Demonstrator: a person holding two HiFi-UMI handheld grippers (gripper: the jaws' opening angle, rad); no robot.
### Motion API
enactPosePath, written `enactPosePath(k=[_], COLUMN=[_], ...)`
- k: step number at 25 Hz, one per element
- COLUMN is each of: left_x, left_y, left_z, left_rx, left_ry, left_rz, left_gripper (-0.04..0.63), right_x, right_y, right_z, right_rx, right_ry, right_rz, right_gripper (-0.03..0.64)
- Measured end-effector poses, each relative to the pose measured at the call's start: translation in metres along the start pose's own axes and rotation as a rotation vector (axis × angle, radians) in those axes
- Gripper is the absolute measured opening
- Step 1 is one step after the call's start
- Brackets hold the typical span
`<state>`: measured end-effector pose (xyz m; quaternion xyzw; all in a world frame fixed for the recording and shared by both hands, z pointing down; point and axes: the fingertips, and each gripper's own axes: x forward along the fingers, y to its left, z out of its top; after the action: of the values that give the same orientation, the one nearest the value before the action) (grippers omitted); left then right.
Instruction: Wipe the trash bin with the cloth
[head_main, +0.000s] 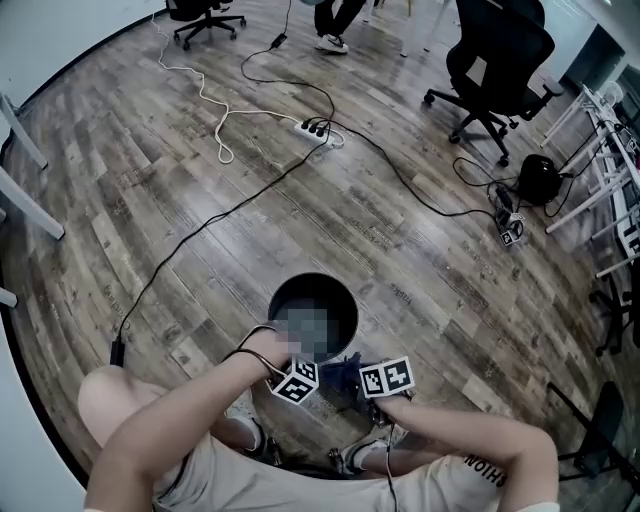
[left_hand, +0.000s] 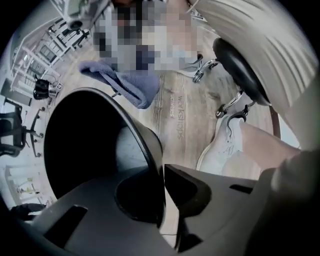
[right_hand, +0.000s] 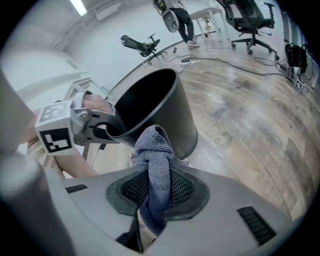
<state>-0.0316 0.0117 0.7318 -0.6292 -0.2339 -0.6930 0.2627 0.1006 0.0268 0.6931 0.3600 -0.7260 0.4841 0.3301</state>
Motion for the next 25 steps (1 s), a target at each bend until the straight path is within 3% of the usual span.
enactPosePath(k=[1,5,10,14,21,25], left_x=[0.001,0.001,-0.001,-0.001,-0.001,0.003], left_y=[0.0,-0.004,-0.002,0.003,0.006,0.01], left_z=[0.0,0.007,0.015,0.027,0.037,0.04], left_rx=[0.012,0.013,-0.025,-0.105,-0.209,-0.263], left_ry=[0.01,-0.003,-0.022,-0.031,-0.017,-0.018], left_rz=[0.007,-0.008,0.002,0.002,-0.005,0.02], left_gripper=[0.043,0.026,0.026,0.027,0.028,0.028], right_x=[-0.003,0.004,0.031,0.059,0.124,0.144], right_y=[0.011,0.029,0.008,-0.017,-0.067,-0.087], right_z=[0.003,0.02,0.017,0.005,-0.02,-0.023], right_rx=[-0.016,-0.029,-0.04,-0.016,0.077,0.194], right_ry=[-0.004,-0.021,0.03,0.031,0.018,-0.066], right_rz=[0.023,0.059,0.012,-0.013,-0.075,-0.075], right_gripper=[0.077,0.077,0.077,0.077,0.077,0.077])
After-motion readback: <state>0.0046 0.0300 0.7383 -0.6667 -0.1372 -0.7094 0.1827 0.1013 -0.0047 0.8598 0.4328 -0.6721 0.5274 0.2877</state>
